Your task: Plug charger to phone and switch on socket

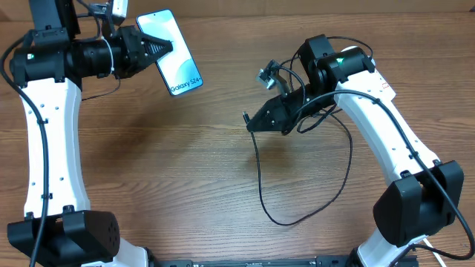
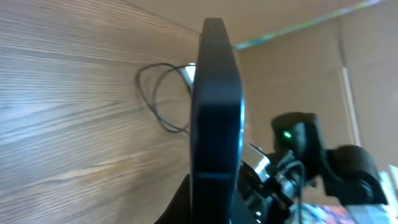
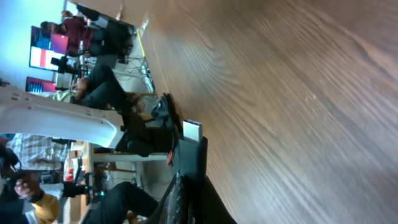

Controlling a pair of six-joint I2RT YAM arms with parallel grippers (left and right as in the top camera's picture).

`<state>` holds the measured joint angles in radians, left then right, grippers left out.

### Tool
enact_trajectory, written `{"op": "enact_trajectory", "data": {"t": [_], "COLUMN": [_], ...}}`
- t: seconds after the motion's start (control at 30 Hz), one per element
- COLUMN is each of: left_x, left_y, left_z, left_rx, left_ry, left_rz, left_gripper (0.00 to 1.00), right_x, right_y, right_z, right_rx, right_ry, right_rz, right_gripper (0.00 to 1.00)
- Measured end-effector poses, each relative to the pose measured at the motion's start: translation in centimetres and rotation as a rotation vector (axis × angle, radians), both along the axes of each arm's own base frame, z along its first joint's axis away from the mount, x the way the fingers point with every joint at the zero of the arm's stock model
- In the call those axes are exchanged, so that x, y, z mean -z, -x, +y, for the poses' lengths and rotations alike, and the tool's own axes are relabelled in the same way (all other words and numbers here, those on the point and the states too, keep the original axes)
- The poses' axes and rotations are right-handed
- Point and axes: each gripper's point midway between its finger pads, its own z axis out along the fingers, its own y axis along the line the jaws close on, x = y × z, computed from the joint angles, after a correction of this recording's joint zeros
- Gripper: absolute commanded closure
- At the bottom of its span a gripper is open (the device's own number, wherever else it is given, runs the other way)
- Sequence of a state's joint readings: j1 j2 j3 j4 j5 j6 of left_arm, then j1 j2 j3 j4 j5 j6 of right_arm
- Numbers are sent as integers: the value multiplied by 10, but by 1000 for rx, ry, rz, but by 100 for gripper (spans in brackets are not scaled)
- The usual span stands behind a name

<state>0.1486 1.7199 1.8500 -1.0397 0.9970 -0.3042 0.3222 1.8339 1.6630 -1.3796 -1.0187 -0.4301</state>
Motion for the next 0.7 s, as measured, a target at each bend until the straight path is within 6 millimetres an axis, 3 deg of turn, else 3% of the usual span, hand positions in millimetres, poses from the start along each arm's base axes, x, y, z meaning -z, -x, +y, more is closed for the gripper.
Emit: {"op": "enact_trajectory", "data": {"t": [0.17,0.4,0.57,0.7], "left_x": [-6,-3,-1,0], "left_y": [4,2,0,0], "left_z": [-5,-3,-1,0], "left_rx": [31,17,0,-6], "left_ry": [39,25,7,0], "left_rz": [-6,-1,5,6], "left_gripper": [96,96,96,96], "right_x": [6,66,123,161], "right_y": [-15,-53,-59,-50], "right_z": [2,-10,-51,-97], "right_rx": [31,332,699,979], "right_ry": [18,328,657,889], "right_rz": [-53,17,160,229], "right_gripper": [96,96,96,96]}}
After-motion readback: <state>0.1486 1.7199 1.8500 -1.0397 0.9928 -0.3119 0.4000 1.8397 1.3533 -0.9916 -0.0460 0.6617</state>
